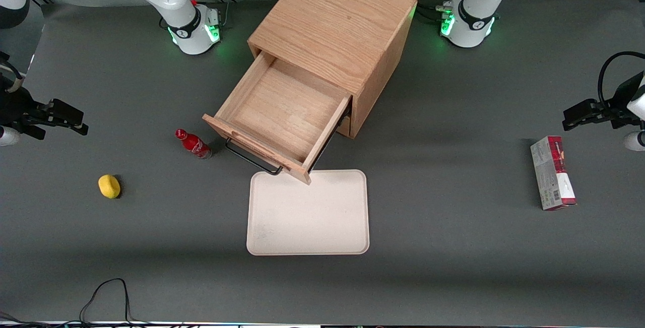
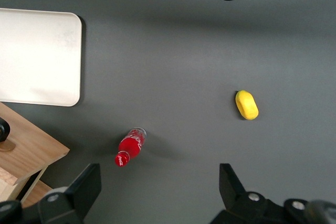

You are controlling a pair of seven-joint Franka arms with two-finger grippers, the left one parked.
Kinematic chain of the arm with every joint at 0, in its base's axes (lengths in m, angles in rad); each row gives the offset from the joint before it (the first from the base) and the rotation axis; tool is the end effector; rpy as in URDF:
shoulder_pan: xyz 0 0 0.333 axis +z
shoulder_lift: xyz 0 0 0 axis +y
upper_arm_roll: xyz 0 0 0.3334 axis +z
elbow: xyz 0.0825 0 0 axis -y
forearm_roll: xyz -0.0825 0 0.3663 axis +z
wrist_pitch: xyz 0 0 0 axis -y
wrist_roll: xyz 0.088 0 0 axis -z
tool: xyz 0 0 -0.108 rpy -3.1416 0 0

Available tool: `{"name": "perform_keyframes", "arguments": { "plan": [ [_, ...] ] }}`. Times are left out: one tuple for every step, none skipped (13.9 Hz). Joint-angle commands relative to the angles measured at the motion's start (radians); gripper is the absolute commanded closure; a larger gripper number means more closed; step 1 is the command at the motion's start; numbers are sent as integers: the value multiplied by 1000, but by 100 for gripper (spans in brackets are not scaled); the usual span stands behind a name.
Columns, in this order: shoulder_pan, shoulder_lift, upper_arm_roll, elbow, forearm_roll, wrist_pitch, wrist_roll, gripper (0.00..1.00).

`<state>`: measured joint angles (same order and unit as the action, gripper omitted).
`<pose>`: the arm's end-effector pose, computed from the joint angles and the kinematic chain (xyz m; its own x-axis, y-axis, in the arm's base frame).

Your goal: Open upper drawer

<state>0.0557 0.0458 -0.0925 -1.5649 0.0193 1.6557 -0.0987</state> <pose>0.5594 -0.0174 0.6263 0.9971 0.0605 0.0464 0.0611 -0.9981 -0.0105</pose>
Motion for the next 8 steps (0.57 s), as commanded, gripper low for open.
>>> {"name": "perform_keyframes", "arguments": {
  "plan": [
    [4,6,5,20,-18,-10,28,0],
    [9,6,4,22,-18,-10,28,0],
    [7,6,4,22,-18,-10,28,0],
    [6,8,4,22,-21,-10,30,0],
    [4,8,4,20,-18,-11,30,0],
    [4,9,4,20,-18,-16,30,0],
    [4,9,4,20,-18,-17,30,0],
    [3,9,4,20,-21,-17,30,0]
  ]
}}
